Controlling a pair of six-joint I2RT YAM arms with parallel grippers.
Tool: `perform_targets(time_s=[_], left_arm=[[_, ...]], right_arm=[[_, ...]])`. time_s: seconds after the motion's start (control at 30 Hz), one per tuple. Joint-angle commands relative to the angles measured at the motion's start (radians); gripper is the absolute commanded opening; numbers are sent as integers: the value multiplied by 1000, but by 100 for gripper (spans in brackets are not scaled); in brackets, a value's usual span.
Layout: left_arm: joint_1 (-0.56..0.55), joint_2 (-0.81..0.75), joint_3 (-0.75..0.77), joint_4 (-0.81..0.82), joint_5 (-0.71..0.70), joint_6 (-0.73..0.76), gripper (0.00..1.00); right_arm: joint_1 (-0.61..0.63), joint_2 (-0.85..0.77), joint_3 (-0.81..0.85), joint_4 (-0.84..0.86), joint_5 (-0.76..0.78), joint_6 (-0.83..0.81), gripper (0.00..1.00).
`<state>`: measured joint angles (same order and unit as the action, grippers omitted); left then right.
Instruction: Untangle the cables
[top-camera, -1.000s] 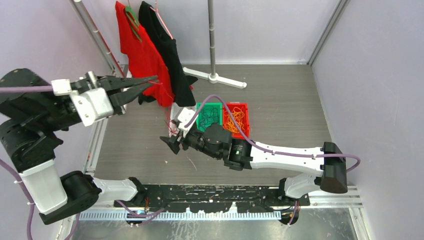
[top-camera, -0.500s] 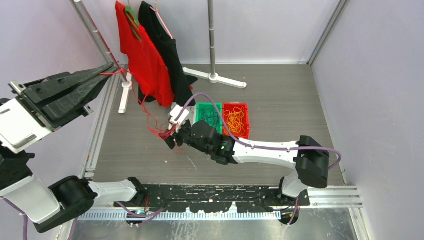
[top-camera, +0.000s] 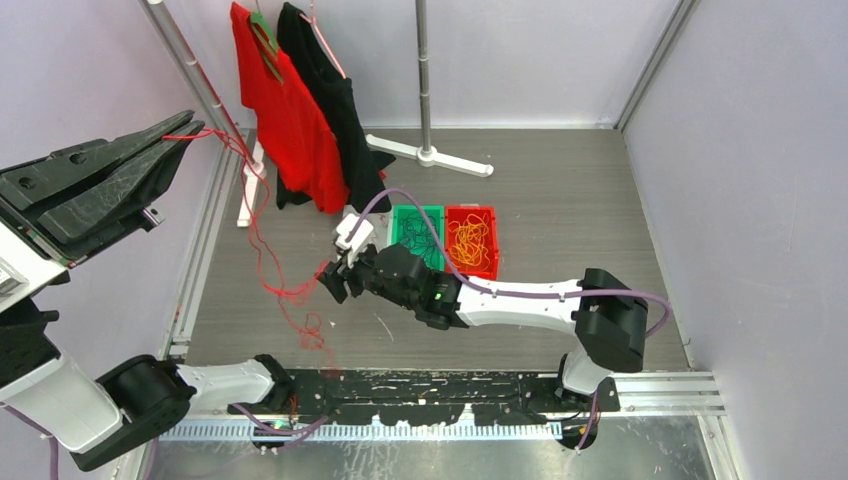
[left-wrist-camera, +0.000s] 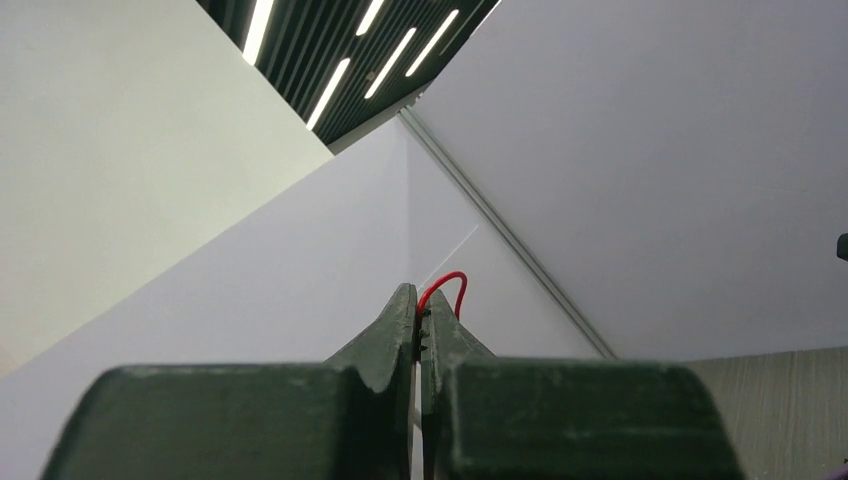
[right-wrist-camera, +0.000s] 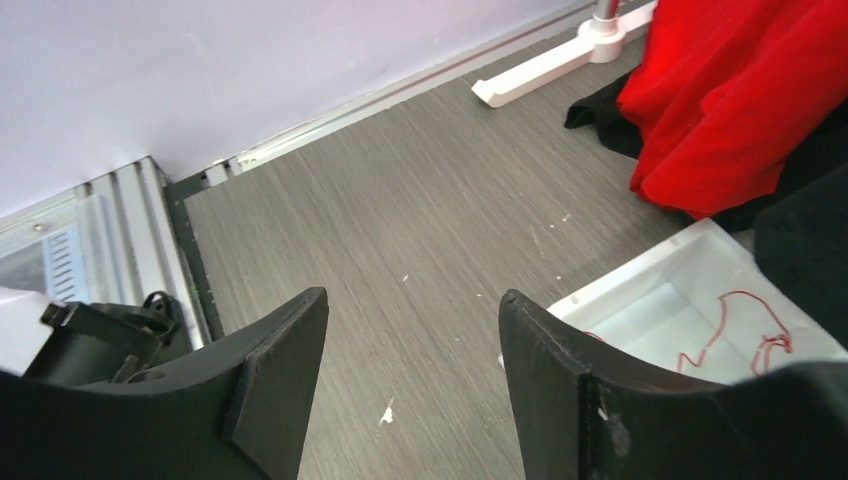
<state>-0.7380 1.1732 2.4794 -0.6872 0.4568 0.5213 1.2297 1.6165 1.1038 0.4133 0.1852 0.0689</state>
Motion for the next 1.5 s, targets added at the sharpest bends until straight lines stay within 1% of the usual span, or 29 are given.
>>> perform_targets(time_s=[0.0, 0.07, 0.13, 0.37, 0.5, 0.57, 0.67, 0.8, 0.9, 0.97, 1.1, 1.2, 1.27, 1.3, 1.4, 1.47], left_arm=[[20, -14, -13, 64, 17, -22, 0], [26, -21, -35, 64, 17, -15, 0], [31, -33, -61, 64, 19, -5, 0], [37, -44, -95, 48, 32, -1, 0], [38, -36, -93, 54, 35, 4, 0], [40, -32, -94, 57, 32, 13, 0], [44, -34, -113, 71, 3, 51, 0], [45, -43, -140, 106, -50, 86, 0], [46, -44, -138, 89, -54, 106, 0], [46, -43, -146, 71, -87, 131, 0], [48, -51, -213, 45, -161, 202, 0], [46, -46, -238, 23, -208, 235, 0], [47, -36, -247, 18, -246, 248, 0], [47, -34, -255, 18, -260, 256, 0], [46, -36, -287, 16, -298, 285, 0], [47, -33, -304, 2, -332, 301, 0]], right_arm=[[17, -13, -29, 111, -90, 61, 68], [28, -17, -49, 120, -122, 79, 69], [38, -33, -83, 129, -109, 89, 69], [41, -182, -323, 256, -89, 176, 71], [41, -241, -379, 262, -63, 186, 72], [43, -247, -385, 253, -76, 189, 72], [64, -189, -344, 220, -136, 197, 74], [134, 2, -223, 122, -239, 166, 75], [170, 118, -159, 75, -296, 141, 75], [176, 181, -131, 57, -337, 147, 74], [177, 234, -85, -1, -369, 153, 69], [176, 245, -40, -107, -400, 117, 63], [175, 262, -18, -177, -395, 106, 54], [175, 264, -21, -181, -386, 106, 50], [164, 256, -49, -146, -341, 127, 32], [152, 249, -67, -121, -326, 147, 22]])
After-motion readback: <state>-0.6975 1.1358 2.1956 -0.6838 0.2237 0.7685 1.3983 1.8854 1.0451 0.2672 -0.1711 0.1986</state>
